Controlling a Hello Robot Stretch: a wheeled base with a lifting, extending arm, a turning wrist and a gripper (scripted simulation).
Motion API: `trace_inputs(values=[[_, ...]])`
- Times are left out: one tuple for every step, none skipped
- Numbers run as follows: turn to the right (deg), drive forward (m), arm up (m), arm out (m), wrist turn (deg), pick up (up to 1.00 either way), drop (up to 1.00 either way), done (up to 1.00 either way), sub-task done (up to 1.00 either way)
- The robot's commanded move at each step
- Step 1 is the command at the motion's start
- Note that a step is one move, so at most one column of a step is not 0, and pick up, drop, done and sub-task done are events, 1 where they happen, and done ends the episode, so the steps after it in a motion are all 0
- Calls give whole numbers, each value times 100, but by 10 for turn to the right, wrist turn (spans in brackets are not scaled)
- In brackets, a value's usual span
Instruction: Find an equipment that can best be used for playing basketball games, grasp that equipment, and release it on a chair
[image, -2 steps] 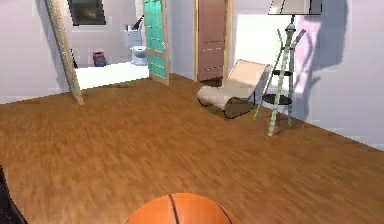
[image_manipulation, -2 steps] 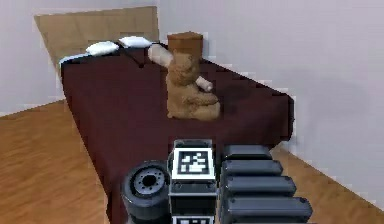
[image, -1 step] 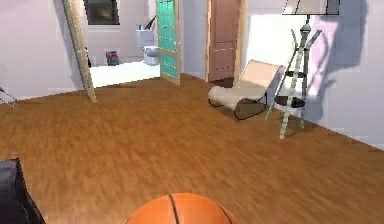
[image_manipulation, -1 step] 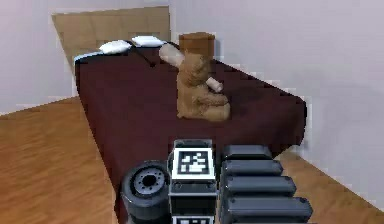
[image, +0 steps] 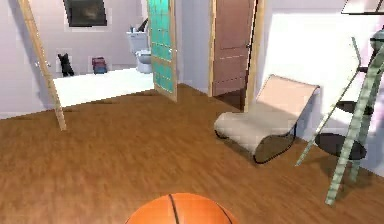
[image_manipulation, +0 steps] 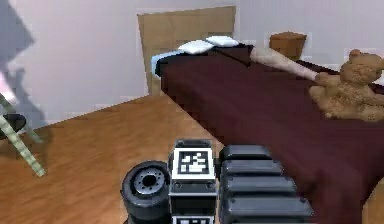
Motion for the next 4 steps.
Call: trace_inputs(values=[[0,100,0,0,0,0,0,0,0],[0,100,0,0,0,0,0,0,0],[-60,0,0,0,0,0,0,0,0],[0,10,0,0,0,0,0,0,0]])
